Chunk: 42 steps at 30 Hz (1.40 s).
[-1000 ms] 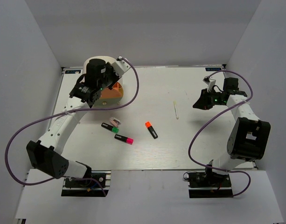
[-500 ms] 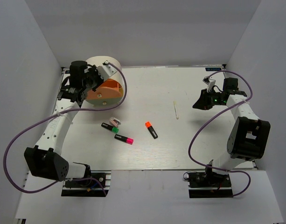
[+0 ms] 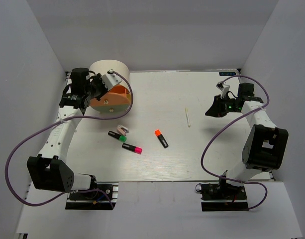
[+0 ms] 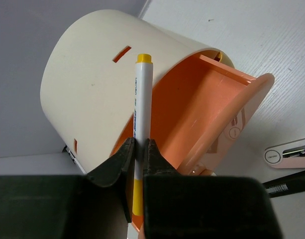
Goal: Sort the stationery into containers
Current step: Place the pen in the drawer, then pick up the pen from the center of the board.
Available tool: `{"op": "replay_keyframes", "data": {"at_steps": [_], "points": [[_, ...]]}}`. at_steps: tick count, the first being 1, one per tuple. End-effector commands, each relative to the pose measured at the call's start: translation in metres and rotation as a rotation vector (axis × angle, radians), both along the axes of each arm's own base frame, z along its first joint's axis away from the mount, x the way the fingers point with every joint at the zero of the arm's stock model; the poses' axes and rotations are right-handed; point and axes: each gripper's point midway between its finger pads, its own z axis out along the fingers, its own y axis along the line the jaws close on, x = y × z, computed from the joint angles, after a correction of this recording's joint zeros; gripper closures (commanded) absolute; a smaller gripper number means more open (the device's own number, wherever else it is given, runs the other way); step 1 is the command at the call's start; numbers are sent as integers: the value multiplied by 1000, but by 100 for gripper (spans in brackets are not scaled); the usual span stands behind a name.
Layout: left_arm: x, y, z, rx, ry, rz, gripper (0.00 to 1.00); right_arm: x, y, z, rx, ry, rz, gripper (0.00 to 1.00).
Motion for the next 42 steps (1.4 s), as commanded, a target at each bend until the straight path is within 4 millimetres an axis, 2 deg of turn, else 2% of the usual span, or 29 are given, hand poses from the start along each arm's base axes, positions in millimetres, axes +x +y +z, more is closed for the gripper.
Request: {"op": "replay_keyframes", "data": {"at_steps": [1,2,5,11,13,14,17,18,21,23,24,26,27,28,29,30,31,33,34,35,37,38,39,42], "points": [[-9,-2,8,-10,-23,-36,90,3,4,2,7,-21,19,79],[-8,0,8,1,-27,-32,87,5,3,4,5,-26,17,77],[-12,6,9,5,-40,-14,68,5,4,4,5,-24,20,77],[-11,9,19,-17,-92,23,50,4,5,3,4,-19,22,75],[-8,12,25,-28,-112,36,28,5,4,1,-14,-16,19,72],[-8,12,24,-38,-107,41,25,4,4,0,-29,-22,23,70],[-3,14,48,-72,-176,72,21,7,5,-2,-69,-25,17,61],[2,17,57,-83,-212,93,19,10,2,-3,-87,-32,7,53],[4,24,85,-162,-291,174,9,18,5,-8,-123,-10,-9,40],[5,31,114,-207,-372,225,3,24,10,-9,-153,9,-14,37],[5,33,116,-250,-367,253,1,25,12,-24,-172,63,-23,37],[2,38,137,-308,-410,295,0,37,16,-19,-206,48,-28,33],[-1,39,141,-338,-411,312,0,42,16,-25,-224,67,-45,32],[-2,38,146,-413,-398,338,0,45,30,-30,-251,69,-28,32],[-7,41,153,-456,-400,368,0,48,32,-37,-279,79,-27,32],[-12,37,153,-496,-379,368,0,50,44,-36,-289,76,-15,32],[-14,34,153,-565,-343,384,2,53,50,-46,-322,95,-13,33],[-22,29,143,-625,-260,404,4,57,61,-48,-357,100,-17,33],[-27,26,139,-698,-209,429,5,56,66,-60,-388,128,-23,35],[-33,25,136,-737,-175,445,6,60,69,-57,-398,119,-32,35],[-37,23,97,-782,-44,520,7,60,80,-61,-421,110,-17,35],[-47,22,92,-872,-3,561,7,60,78,-68,-444,124,-39,36],[-51,21,65,-880,60,596,7,61,82,-71,-453,118,-39,36],[-69,19,31,-961,147,673,7,64,79,-84,-516,147,-82,39]]}}
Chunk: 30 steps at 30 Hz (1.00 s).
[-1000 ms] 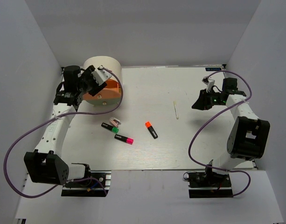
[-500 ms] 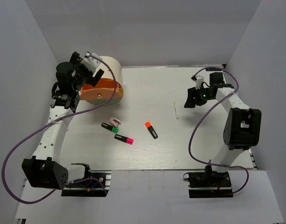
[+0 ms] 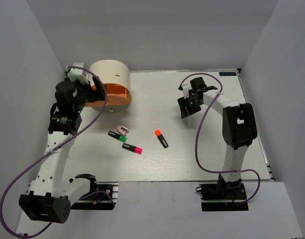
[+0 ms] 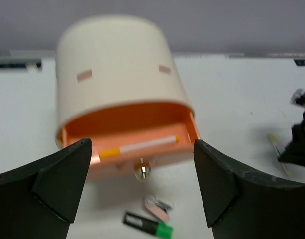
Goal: Sort the stationery into containers
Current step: Pick up the pen from the center of the board.
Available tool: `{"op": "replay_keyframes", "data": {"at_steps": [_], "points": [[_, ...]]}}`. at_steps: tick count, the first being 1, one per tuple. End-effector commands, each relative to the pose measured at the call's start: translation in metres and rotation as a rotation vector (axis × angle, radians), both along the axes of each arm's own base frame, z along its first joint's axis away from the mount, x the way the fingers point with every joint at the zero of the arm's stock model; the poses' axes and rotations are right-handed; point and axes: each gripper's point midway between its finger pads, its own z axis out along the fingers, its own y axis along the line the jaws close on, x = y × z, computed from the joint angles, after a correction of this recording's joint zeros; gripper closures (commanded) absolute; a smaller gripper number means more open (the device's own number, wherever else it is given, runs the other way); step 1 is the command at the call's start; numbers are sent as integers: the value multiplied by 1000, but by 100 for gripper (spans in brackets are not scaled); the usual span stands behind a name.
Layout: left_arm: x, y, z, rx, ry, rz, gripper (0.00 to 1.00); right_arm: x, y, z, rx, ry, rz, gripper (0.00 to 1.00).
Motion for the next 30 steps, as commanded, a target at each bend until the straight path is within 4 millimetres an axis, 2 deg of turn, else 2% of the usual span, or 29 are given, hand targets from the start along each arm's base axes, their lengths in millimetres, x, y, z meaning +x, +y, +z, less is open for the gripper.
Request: {"op": "replay_keyframes", "data": {"at_steps": [1,4,7,10,11,12,14,15,16,17,20,23,24,26,27,28,29,30], "points": [[-23,-2,-53,-207,180,87,7,22,-14,0,-88,-44,-104,41],[-37,-4,-70,-284,213,108,9,23,-17,-5,-122,-52,-114,42],[-46,-5,-100,-334,294,138,9,21,-16,-12,-137,-40,-108,42],[-52,-8,-130,-395,379,165,9,17,-15,-23,-148,-8,-87,48],[-54,-12,-145,-417,425,166,7,16,-13,-27,-150,-1,-75,52],[-56,-12,-151,-428,440,173,6,17,-13,-28,-149,2,-71,61],[-59,-17,-171,-465,506,184,2,14,-13,-30,-154,8,-52,69],[-58,-17,-173,-479,506,188,1,12,-11,-32,-146,18,-42,74],[-60,-18,-183,-488,534,201,1,11,-11,-32,-145,19,-33,76],[-58,-20,-180,-503,526,192,1,9,-11,-32,-142,25,-26,79],[-60,-25,-191,-542,549,187,1,3,-2,-27,-82,41,50,90],[-62,-29,-193,-575,541,168,1,0,16,7,11,-12,201,100],[-65,-29,-201,-581,559,177,1,10,25,33,45,-90,282,100],[-64,-31,-197,-587,540,160,1,18,43,73,119,-183,373,100],[-65,-31,-202,-598,547,167,1,18,52,91,161,-217,421,100],[-68,-33,-208,-608,568,166,1,37,66,133,191,-333,463,100],[-66,-33,-205,-611,553,161,1,32,76,148,235,-339,500,100],[-66,-34,-206,-624,545,161,1,34,88,153,277,-341,532,100]]}}
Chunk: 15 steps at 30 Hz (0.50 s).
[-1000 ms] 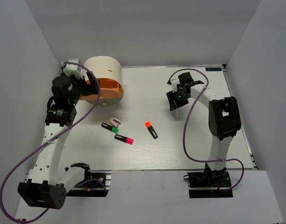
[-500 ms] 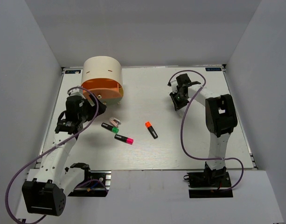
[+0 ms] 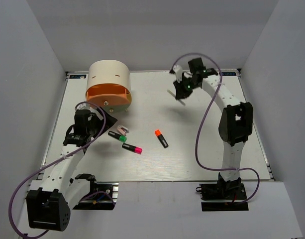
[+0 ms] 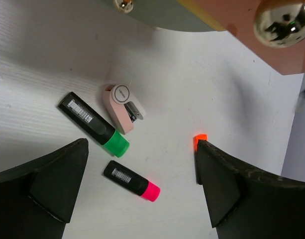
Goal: Sort the stationery into containers
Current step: Pick up the pen from the center of the board, then place the pen in the drawer.
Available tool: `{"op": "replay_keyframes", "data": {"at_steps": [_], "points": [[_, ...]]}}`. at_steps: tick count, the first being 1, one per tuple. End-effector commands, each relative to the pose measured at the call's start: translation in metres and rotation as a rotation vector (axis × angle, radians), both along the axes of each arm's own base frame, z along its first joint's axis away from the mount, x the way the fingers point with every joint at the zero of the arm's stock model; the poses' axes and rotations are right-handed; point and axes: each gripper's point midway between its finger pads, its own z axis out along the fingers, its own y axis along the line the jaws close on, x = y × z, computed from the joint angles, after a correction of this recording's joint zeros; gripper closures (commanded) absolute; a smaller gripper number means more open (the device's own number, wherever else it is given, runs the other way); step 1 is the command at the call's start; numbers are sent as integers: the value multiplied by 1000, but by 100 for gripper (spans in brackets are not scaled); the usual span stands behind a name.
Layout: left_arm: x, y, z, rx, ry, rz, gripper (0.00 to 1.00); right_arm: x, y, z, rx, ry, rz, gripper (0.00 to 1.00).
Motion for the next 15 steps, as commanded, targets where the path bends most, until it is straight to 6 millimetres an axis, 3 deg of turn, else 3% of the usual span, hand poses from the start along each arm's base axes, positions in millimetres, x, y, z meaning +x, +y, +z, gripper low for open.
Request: {"op": "replay_keyframes", "data": {"at_steps": [1,3,5,7,8,9,11,15], "points": [[1,-9,8,-67,-48,-6,1,16,60,143,252,-304,246,100],[3,-10,11,-78,-67,-1,1,8,86,165,342,-321,331,100],[1,-10,11,-88,-68,5,1,5,111,201,430,-407,408,100],[-2,-10,8,-107,-64,18,1,-17,139,224,528,-459,519,100],[-5,-10,6,-108,-67,17,1,-18,154,243,576,-561,567,100],[-4,-10,11,-117,-83,21,1,-24,162,239,604,-539,576,100],[-5,-8,11,-125,-89,35,1,-32,191,271,699,-651,633,100],[-8,-8,15,-136,-116,38,1,-44,226,289,810,-675,672,100]]}}
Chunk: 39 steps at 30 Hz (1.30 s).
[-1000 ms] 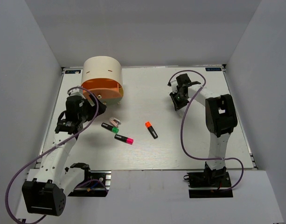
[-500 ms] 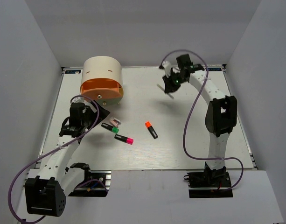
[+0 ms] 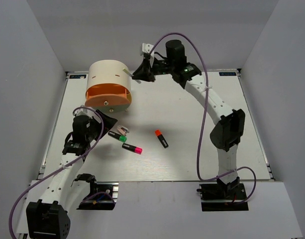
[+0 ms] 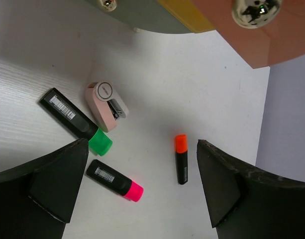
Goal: Sort the stationery into containers
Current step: Place the pen in the drawer.
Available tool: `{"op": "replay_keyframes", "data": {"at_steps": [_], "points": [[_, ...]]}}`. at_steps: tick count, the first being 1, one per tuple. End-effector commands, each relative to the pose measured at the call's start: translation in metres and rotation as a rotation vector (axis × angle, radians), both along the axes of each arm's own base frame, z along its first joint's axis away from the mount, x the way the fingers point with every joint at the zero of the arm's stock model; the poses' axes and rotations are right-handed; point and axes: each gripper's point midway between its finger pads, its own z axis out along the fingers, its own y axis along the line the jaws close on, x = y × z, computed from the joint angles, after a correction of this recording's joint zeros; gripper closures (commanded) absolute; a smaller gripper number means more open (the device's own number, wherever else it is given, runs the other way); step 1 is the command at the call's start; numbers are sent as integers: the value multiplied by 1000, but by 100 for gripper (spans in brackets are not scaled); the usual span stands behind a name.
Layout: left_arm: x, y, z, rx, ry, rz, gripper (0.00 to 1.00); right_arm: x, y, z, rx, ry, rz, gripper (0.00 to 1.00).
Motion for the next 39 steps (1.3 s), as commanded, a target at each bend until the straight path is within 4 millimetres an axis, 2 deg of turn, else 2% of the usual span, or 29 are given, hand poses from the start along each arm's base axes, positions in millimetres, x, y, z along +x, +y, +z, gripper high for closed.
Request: {"op": "replay_keyframes", "data": {"at_steps": [1,3,4,5,7,9,10,12,15,16,19,20,25,28,29,31,32,34,35,38,39], "points": [[1,-1,9,-25,-42,7,1,-16,35,41,169,-96,111,100],[-1,-1,10,-25,-41,7,1,-18,46,47,207,-103,126,100],[-1,-1,10,-25,-40,7,1,-26,53,55,226,-114,147,100],[-4,0,4,-23,-22,7,1,-28,57,53,227,-95,156,100],[-4,0,6,-24,-31,7,1,-37,69,54,251,-100,196,100],[-4,-1,6,-33,-40,11,1,-41,75,40,243,-44,213,100],[-4,-1,4,-33,-40,11,1,-43,78,45,275,-77,220,100],[-3,-1,6,-42,-47,15,1,-40,83,31,267,-21,216,100],[-2,-1,8,-43,-56,15,1,-40,91,24,268,2,211,100],[1,0,16,-41,-85,24,1,-40,95,18,263,14,210,100],[2,0,18,-30,-99,20,1,-34,102,6,256,48,188,100],[5,-1,27,-34,-137,20,1,-32,104,3,254,56,181,100],[9,-1,42,-26,-218,11,5,-19,110,-24,226,94,154,100],[9,0,47,-9,-245,3,6,-17,112,-26,220,97,145,100],[10,0,51,2,-257,-2,8,-14,114,-32,214,99,138,91],[11,1,53,12,-273,-7,8,-14,114,-31,211,95,131,81],[13,1,61,24,-301,-12,8,-15,114,-31,209,91,134,73],[15,-1,65,27,-314,-27,9,-13,111,-31,205,94,132,68],[17,-1,60,51,-304,-36,9,-13,110,-28,205,89,131,65],[25,-1,61,76,-309,-47,10,-14,107,-25,204,78,133,62],[28,0,59,96,-304,-55,10,-16,103,-16,213,64,133,60]]}}
